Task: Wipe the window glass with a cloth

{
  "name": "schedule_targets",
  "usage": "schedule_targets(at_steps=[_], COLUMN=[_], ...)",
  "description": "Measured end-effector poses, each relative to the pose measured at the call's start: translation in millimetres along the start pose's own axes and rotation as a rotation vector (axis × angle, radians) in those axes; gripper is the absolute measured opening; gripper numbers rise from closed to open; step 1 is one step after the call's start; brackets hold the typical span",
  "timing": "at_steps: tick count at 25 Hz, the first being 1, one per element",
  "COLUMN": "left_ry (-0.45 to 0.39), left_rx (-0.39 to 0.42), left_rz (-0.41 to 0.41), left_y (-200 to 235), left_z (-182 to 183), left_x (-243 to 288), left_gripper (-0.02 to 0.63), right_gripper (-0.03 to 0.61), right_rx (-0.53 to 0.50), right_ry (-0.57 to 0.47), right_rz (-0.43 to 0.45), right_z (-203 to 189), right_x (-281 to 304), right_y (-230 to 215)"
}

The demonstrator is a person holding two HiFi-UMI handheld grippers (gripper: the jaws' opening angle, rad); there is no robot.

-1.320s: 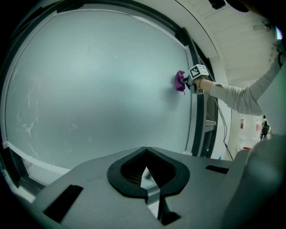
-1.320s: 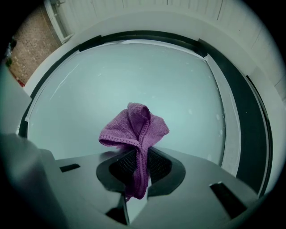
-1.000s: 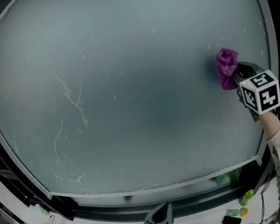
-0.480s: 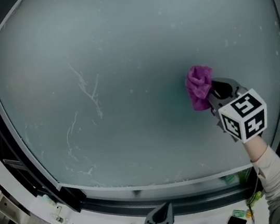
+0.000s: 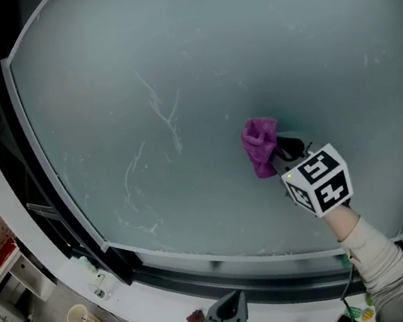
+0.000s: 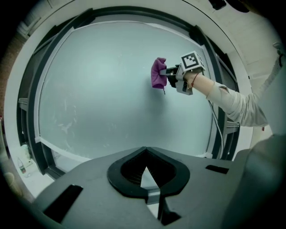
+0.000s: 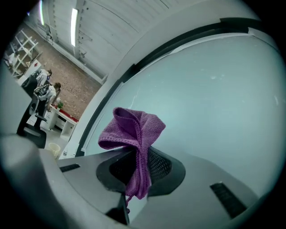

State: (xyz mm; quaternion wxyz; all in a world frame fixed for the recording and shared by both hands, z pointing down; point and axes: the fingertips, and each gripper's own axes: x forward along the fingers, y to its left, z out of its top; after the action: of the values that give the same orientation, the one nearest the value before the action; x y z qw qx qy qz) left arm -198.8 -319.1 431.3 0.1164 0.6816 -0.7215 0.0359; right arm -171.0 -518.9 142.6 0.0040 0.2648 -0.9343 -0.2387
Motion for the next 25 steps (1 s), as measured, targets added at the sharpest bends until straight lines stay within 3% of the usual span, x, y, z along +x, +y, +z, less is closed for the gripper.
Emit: schedule_targets(at_steps=[7, 13, 25], left_ry=[-0.005, -0.009, -0.011], left_rx=[-0.017, -0.032, -0.021], left_rz=[0.073, 0.115, 0.068], left_y=[19.0, 32.4, 21.2], left_z=[-2.3, -3.8, -2.1], left_x=[-15.8, -24.3, -11.2], left_gripper=[0.005, 0.005, 0.005], right_gripper=[0.051, 0.051, 0.051], right_rx=[0.012, 0.033, 0.021], right_ry=[0.047, 0.091, 0.104], right_rz=[0.056, 0.040, 0.011], right_z=[-19.1, -38.8, -47.8], right_x=[40.7, 59.9, 46.4], right_y=[29.5, 28.5, 15.1])
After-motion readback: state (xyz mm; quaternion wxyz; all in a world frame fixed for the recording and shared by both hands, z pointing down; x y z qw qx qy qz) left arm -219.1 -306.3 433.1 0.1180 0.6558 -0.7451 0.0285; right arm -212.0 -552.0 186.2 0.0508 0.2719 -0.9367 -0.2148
